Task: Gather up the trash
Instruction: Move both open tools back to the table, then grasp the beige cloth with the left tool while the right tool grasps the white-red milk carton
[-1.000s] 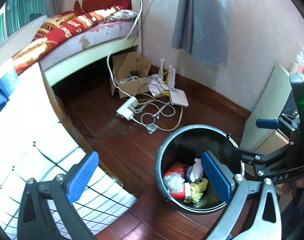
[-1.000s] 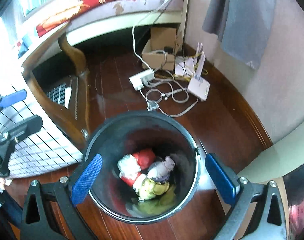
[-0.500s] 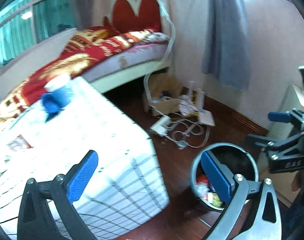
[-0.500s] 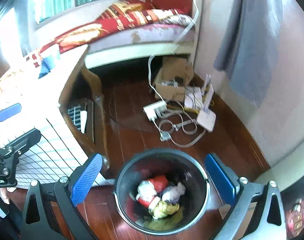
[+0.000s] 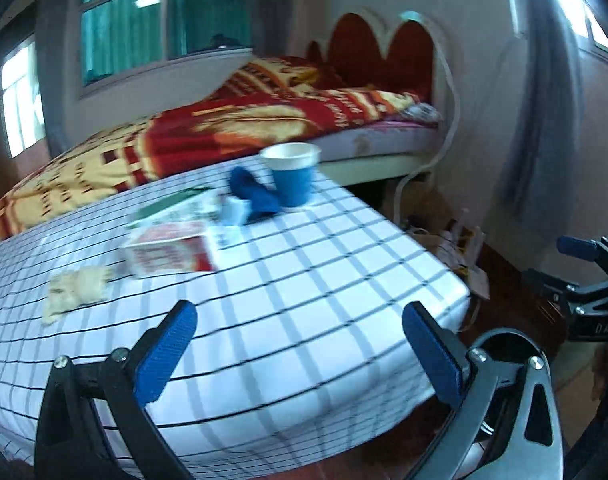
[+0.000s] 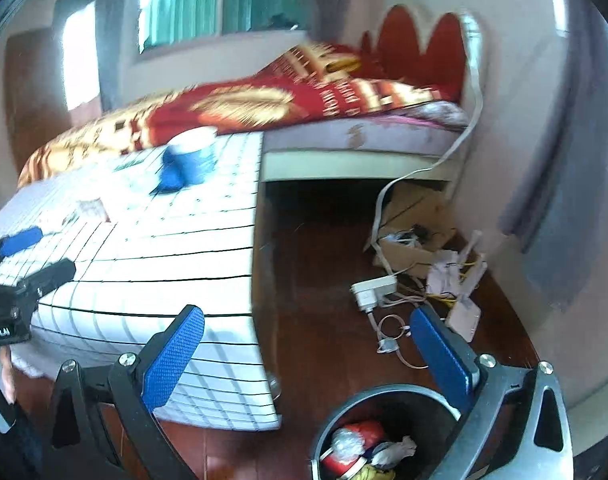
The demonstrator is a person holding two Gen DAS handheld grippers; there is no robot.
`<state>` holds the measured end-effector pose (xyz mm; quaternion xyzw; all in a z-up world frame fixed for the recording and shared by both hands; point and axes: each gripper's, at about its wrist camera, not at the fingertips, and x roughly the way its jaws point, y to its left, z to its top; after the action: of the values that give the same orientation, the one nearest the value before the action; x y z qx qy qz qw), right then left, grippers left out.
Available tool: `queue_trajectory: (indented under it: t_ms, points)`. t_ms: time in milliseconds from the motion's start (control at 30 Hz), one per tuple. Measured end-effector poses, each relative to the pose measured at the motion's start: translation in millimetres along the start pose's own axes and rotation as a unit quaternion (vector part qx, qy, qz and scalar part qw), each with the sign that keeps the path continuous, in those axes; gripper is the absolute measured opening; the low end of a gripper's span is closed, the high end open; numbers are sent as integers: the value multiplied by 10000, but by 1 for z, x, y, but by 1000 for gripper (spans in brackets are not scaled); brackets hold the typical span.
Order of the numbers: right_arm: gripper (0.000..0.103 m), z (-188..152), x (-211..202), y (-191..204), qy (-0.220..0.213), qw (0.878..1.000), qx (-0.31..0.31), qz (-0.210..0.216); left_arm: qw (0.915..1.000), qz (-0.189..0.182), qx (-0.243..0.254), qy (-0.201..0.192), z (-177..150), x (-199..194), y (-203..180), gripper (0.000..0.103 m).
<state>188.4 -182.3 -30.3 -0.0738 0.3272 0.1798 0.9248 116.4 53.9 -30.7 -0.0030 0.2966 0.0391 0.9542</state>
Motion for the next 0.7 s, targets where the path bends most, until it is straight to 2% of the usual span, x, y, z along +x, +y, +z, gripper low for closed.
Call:
queue_trajectory:
  t_ms: [233,300,433,700]
  points:
    - [103,33,22,62,-187,9979,-136,602,9982,451,-382,19,-8,-4,67,103]
    - [103,44,31,86,-194,9961,-257,822,9977,438,-523,61,-11,-5,85,103]
    - [103,61,50,136,-235,9904,-675,1184,9947,775,-677,92,-17,-8,119,103]
    - [102,88,95,217,-153,9777,-1264,1671,9890,950,-1115,195,-27,-1,171,103]
